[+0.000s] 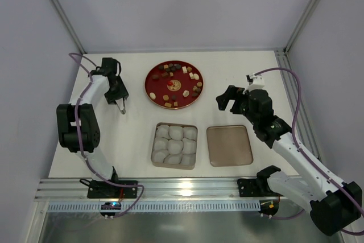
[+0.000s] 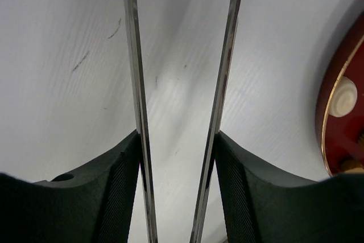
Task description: Pack the chocolate
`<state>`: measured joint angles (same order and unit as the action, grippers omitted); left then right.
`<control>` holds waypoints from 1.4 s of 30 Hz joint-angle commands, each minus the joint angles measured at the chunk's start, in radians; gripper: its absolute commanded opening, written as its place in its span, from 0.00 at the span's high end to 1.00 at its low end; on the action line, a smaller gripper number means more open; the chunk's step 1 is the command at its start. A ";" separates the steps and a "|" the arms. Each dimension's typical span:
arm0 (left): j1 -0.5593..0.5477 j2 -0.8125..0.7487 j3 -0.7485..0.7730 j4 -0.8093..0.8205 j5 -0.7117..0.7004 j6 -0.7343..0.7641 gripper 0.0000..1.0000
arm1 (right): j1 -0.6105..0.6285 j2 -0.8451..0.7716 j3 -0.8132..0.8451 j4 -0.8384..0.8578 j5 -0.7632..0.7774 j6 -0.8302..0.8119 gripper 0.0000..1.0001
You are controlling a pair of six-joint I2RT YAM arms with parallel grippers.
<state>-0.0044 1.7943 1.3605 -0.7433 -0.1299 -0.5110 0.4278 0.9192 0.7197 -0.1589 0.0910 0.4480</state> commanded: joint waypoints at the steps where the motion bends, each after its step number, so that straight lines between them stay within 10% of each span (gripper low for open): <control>1: -0.026 -0.076 -0.003 -0.039 -0.002 0.025 0.47 | -0.004 0.010 0.007 0.019 -0.005 0.003 0.00; 42: -0.114 -0.270 0.118 -0.211 0.044 0.081 0.46 | -0.003 0.052 0.021 0.015 -0.010 0.004 0.00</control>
<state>-0.0959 1.5486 1.4113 -0.9470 -0.0917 -0.4370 0.4278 0.9680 0.7197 -0.1600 0.0826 0.4488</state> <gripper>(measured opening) 0.540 0.996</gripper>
